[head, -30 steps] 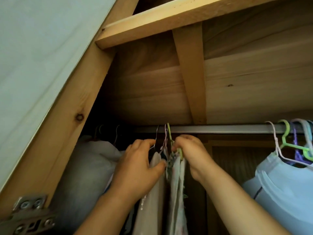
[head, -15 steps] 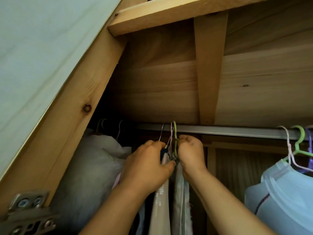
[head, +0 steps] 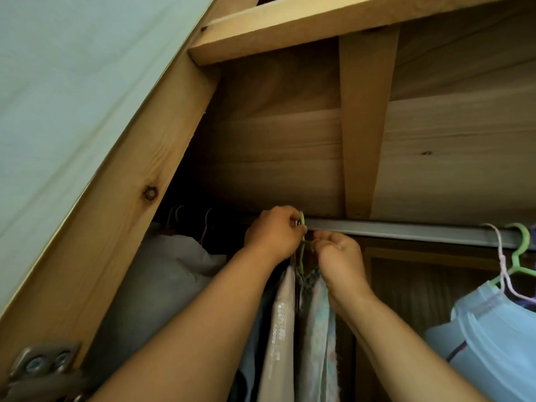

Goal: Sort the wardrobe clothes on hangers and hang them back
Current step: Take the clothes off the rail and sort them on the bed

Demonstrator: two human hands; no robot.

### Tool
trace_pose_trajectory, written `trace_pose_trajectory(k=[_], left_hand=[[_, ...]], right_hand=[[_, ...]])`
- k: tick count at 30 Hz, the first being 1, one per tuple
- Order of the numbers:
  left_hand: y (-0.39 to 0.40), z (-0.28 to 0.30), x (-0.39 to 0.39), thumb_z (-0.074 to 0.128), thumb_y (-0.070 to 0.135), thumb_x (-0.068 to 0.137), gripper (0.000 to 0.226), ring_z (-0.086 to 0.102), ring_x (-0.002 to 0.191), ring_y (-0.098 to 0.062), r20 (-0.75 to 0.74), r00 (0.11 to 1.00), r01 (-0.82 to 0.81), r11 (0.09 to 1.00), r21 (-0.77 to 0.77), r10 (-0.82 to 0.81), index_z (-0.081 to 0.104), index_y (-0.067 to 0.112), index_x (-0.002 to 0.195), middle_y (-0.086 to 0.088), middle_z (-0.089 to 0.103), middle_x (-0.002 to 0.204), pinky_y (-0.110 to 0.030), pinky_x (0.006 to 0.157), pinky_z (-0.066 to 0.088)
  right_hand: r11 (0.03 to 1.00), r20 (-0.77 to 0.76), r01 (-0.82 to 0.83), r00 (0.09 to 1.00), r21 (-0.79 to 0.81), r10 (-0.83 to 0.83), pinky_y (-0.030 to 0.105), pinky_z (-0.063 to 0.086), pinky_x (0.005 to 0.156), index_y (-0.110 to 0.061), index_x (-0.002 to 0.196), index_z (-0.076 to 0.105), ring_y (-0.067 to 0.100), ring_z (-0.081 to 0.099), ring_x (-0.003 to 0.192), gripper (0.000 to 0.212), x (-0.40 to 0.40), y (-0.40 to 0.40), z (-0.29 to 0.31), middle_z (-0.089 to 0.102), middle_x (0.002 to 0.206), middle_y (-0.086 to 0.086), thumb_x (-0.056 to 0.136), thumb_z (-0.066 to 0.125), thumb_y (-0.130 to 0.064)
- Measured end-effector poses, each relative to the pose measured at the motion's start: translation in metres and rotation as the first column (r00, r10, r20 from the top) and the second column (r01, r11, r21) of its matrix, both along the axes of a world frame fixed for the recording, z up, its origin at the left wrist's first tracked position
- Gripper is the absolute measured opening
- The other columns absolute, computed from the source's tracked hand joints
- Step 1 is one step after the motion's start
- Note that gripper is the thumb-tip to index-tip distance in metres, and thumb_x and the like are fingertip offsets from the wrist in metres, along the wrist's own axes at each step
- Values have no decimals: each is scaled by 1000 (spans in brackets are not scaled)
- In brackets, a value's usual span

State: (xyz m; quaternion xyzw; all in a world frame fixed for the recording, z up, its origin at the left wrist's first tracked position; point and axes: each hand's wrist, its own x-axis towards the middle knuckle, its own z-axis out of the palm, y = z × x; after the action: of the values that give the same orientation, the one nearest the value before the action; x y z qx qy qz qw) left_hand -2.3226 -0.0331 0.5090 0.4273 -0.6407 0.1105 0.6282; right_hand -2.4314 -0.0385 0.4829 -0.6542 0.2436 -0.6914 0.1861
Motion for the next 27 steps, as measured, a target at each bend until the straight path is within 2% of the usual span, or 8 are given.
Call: trace_pose_trajectory(k=[5, 7, 10, 13, 17, 19, 23, 27], left_hand=[[-40, 25, -2, 63, 28, 88, 30, 58, 109, -25, -37, 999, -30, 1000, -7, 29, 64, 15, 115, -6, 65, 113, -36, 92, 48], [-54, 29, 0, 60, 38, 89, 41, 53, 114, -28, 42, 991, -129, 991, 37, 128, 60, 14, 122, -11, 57, 124, -36, 94, 46], [-64, 37, 2, 51, 55, 89, 54, 41, 122, -30, 246, 908, -361, 931, 48, 339, 55, 20, 130, -14, 43, 130, -36, 97, 40], [-68, 42, 9, 49, 66, 83, 64, 34, 123, -28, 339, 844, -437, 899, -17, 416, 48, 28, 135, -10, 38, 131, -35, 100, 33], [-75, 46, 16, 48, 64, 85, 62, 30, 122, -23, 412, 826, -398, 916, -57, 385, 42, 32, 138, -4, 36, 132, -32, 98, 25], [-77, 48, 16, 46, 61, 88, 59, 29, 124, -23, 442, 823, -369, 927, -59, 356, 41, 30, 138, -3, 38, 136, -32, 97, 22], [-83, 48, 16, 45, 54, 92, 57, 33, 129, -23, 432, 855, -288, 955, -64, 287, 41, 22, 139, -5, 45, 141, -28, 98, 21], [-89, 43, 16, 52, 48, 91, 55, 39, 128, -23, 343, 922, -166, 984, -64, 178, 46, 18, 137, -7, 49, 138, -26, 101, 24]], right_hand=[[1000, 10, -5, 1000, -10, 5, 20, 42, 62, -13, 107, 61, 10, 58, 80, 24, -6, 1, 6, 62, 89, 0, 90, 48, -2], [1000, 6, 0, 1000, -15, 0, 22, 43, 62, -15, 102, 61, 11, 58, 77, 22, -8, 1, 9, 62, 85, 1, 90, 48, -1], [999, 8, -2, 1000, -40, 2, 20, 43, 59, -14, 95, 60, 9, 55, 67, 20, -10, 2, 11, 60, 76, 1, 88, 49, 1], [999, -25, -17, 1000, -49, 15, 22, 44, 59, -21, 87, 56, 11, 55, 67, 21, -14, 3, 11, 60, 76, 3, 88, 49, -1], [996, -88, -49, 995, -69, 43, 15, 43, 50, -24, 92, 55, 5, 57, 59, 22, -19, 2, 6, 62, 74, 1, 87, 51, -3], [995, -111, -67, 992, -77, 58, 14, 44, 52, -26, 91, 55, 2, 59, 59, 24, -19, 3, 3, 63, 78, 0, 88, 50, -3], [993, -109, -77, 992, -90, 67, 28, 51, 68, -28, 89, 55, 13, 63, 75, 27, -16, 4, -1, 66, 85, 3, 89, 49, -2], [991, -78, -60, 996, -121, 51, 28, 47, 62, -25, 92, 57, 12, 59, 65, 24, -10, 3, 0, 64, 75, 3, 87, 50, -3]])
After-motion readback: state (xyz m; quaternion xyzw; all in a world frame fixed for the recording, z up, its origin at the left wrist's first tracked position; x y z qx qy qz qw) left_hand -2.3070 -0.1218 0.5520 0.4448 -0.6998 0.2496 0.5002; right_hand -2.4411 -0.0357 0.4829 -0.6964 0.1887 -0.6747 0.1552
